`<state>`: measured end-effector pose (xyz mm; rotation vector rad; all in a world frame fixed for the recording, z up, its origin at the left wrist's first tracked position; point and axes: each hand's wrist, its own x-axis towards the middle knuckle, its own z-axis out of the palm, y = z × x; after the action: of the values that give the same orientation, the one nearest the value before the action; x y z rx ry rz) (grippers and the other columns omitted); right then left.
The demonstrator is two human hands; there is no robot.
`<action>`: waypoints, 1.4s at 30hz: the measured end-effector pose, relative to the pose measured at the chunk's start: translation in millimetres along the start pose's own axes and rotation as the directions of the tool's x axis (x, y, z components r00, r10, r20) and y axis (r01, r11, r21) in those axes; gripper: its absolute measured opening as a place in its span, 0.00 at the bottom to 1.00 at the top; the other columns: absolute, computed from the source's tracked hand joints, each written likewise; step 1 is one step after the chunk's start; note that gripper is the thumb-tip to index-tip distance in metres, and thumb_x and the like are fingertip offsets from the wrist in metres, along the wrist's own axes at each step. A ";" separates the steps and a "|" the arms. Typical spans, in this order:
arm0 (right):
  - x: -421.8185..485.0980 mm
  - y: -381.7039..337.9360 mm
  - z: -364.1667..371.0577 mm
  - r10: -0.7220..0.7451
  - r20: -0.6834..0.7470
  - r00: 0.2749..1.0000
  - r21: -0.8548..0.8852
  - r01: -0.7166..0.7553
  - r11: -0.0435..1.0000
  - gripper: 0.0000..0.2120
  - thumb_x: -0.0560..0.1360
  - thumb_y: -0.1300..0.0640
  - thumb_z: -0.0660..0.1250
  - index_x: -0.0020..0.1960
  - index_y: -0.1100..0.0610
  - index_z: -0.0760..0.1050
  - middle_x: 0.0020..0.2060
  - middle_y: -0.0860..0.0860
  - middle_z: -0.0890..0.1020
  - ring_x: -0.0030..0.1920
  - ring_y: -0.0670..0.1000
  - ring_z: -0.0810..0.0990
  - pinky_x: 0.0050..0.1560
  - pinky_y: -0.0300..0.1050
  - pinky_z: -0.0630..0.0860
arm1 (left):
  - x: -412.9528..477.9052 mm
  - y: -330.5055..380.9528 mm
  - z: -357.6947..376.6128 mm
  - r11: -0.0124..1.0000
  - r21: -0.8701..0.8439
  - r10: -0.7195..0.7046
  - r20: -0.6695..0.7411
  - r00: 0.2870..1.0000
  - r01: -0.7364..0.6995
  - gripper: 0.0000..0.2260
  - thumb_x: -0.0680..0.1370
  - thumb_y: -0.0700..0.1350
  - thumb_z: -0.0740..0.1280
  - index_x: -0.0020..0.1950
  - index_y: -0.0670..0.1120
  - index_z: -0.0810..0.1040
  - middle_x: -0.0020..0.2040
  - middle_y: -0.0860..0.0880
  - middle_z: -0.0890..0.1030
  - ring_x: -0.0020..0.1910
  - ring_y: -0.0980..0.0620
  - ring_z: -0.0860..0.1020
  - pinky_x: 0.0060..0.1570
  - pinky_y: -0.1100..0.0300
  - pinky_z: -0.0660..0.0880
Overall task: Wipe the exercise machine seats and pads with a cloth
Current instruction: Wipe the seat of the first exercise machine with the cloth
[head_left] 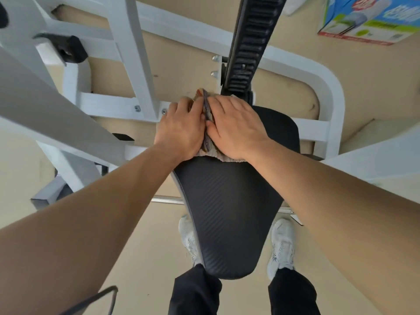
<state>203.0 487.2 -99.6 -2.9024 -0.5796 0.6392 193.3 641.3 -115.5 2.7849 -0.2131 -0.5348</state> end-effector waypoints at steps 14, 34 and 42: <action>-79.2 88.9 10.7 0.457 0.088 0.885 0.242 -0.464 0.852 0.24 0.83 0.43 0.51 0.71 0.58 0.65 0.62 0.59 0.74 0.61 0.60 0.74 0.57 0.56 0.72 | 45.0 96.2 18.4 0.889 0.106 0.432 0.132 0.892 -0.446 0.22 0.84 0.53 0.51 0.77 0.49 0.65 0.69 0.47 0.73 0.67 0.44 0.71 0.72 0.46 0.62; 18.3 -28.2 1.9 0.035 0.033 0.999 0.075 -0.037 0.996 0.27 0.83 0.44 0.48 0.78 0.56 0.60 0.73 0.57 0.69 0.73 0.59 0.66 0.74 0.55 0.59 | -17.5 -14.0 -0.5 0.608 -0.717 -0.368 0.125 0.921 0.340 0.18 0.85 0.45 0.56 0.75 0.48 0.68 0.67 0.49 0.76 0.65 0.52 0.73 0.64 0.62 0.67; -64.2 -63.8 14.0 -0.020 0.060 0.998 0.044 0.018 0.999 0.31 0.83 0.43 0.43 0.82 0.56 0.48 0.82 0.55 0.49 0.82 0.56 0.47 0.81 0.55 0.45 | -87.4 6.7 16.7 0.293 -0.876 -0.498 0.202 0.844 0.383 0.23 0.85 0.47 0.55 0.80 0.52 0.58 0.76 0.50 0.68 0.73 0.54 0.66 0.76 0.55 0.60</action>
<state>121.4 521.3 -75.6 -2.8425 -0.5921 0.7303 105.9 648.0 -98.6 1.7028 0.7294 -0.4111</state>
